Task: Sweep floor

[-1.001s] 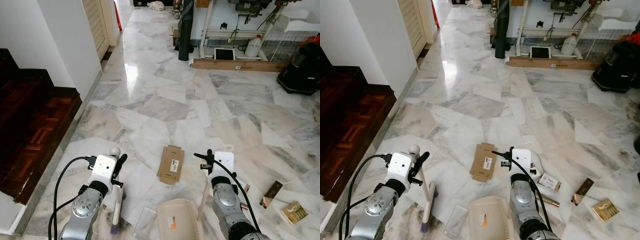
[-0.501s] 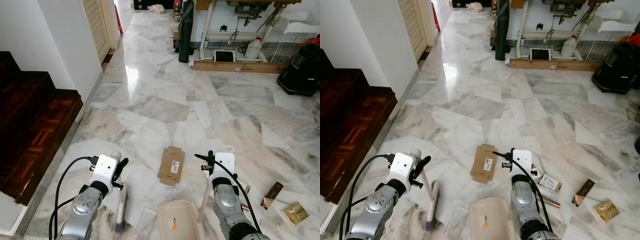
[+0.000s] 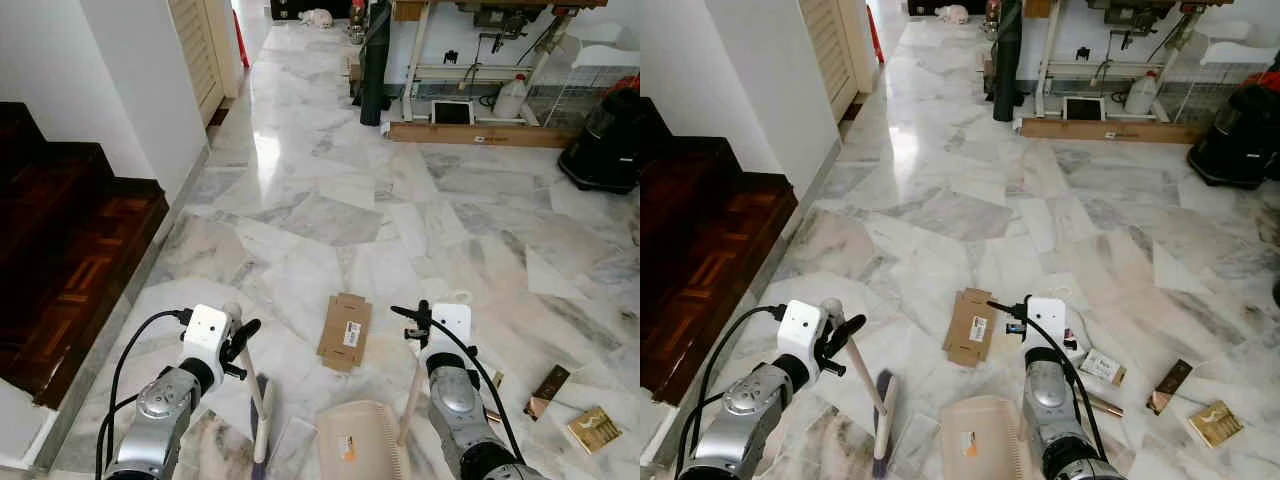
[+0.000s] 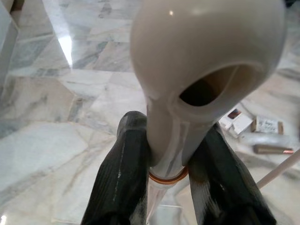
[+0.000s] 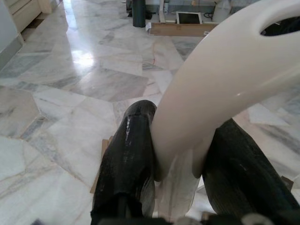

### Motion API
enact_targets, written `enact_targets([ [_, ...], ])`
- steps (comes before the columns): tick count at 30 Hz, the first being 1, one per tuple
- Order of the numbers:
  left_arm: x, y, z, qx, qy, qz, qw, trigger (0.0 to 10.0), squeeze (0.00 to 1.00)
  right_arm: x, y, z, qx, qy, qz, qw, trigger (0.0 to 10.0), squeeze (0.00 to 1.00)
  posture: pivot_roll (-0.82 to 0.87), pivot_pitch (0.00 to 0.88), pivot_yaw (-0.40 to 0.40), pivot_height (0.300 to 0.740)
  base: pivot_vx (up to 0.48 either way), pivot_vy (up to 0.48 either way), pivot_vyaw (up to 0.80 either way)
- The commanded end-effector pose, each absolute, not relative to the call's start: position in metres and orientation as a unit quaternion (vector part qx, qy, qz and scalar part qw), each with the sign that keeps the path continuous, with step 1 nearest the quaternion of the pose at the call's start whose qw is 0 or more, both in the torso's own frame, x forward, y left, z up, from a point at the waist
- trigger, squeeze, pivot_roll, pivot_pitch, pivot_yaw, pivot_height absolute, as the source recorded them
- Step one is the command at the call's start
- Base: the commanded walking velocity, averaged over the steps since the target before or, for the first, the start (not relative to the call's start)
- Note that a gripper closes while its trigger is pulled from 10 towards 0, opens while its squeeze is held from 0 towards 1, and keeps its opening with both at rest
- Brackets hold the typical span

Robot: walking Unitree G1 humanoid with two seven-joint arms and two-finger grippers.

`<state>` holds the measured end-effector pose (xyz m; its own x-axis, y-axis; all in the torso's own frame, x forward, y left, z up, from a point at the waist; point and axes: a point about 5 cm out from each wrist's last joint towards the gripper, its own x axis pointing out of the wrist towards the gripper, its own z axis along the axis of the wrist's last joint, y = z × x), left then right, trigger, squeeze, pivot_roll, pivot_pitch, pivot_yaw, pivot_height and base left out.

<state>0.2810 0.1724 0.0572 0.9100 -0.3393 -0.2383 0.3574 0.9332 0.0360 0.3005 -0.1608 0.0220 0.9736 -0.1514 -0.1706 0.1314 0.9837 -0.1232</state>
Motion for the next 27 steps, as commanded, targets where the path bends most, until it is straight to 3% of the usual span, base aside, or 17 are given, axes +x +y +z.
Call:
enact_targets([
  [1, 0.277, 0.169, 0.05, -0.009, 0.139, -0.184, 0.973, 10.0, 0.0, 0.3, -0.165, 0.02, -0.061, 0.102, -0.077, 0.99, 10.0, 0.0, 0.17, 0.047, 0.022, 0.74, 0.0, 0.0, 0.0],
  [10, 0.295, 0.182, 0.071, -0.155, 0.098, -0.118, 0.976, 10.0, 0.0, 0.301, -0.163, 0.02, -0.061, 0.103, -0.073, 0.99, 10.0, 0.0, 0.17, 0.047, 0.019, 0.74, 0.0, 0.0, 0.0],
  [18, 0.303, 0.187, 0.09, -0.213, 0.05, -0.09, 0.972, 10.0, 0.0, 0.302, -0.161, 0.021, -0.06, 0.102, -0.069, 0.991, 10.0, 0.0, 0.17, 0.047, 0.016, 0.74, 0.0, 0.0, 0.0],
  [21, 0.304, 0.191, 0.099, -0.188, 0.02, -0.073, 0.979, 10.0, 0.0, 0.302, -0.161, 0.021, -0.059, 0.102, -0.069, 0.991, 10.0, 0.0, 0.17, 0.047, 0.016, 0.74, 0.0, 0.0, 0.0],
  [25, 0.304, 0.191, 0.116, -0.015, -0.039, -0.045, 0.998, 10.0, 0.0, 0.302, -0.161, 0.021, -0.045, 0.102, -0.069, 0.991, 10.0, 0.0, 0.17, 0.046, 0.015, 0.74, 0.0, 0.0, 0.0],
  [27, 0.303, 0.184, 0.121, 0.013, -0.065, -0.04, 0.997, 10.0, 0.0, 0.303, -0.16, 0.022, -0.032, 0.099, -0.07, 0.992, 10.0, 0.0, 0.17, 0.045, 0.016, 0.74, 0.0, 0.0, 0.0],
])
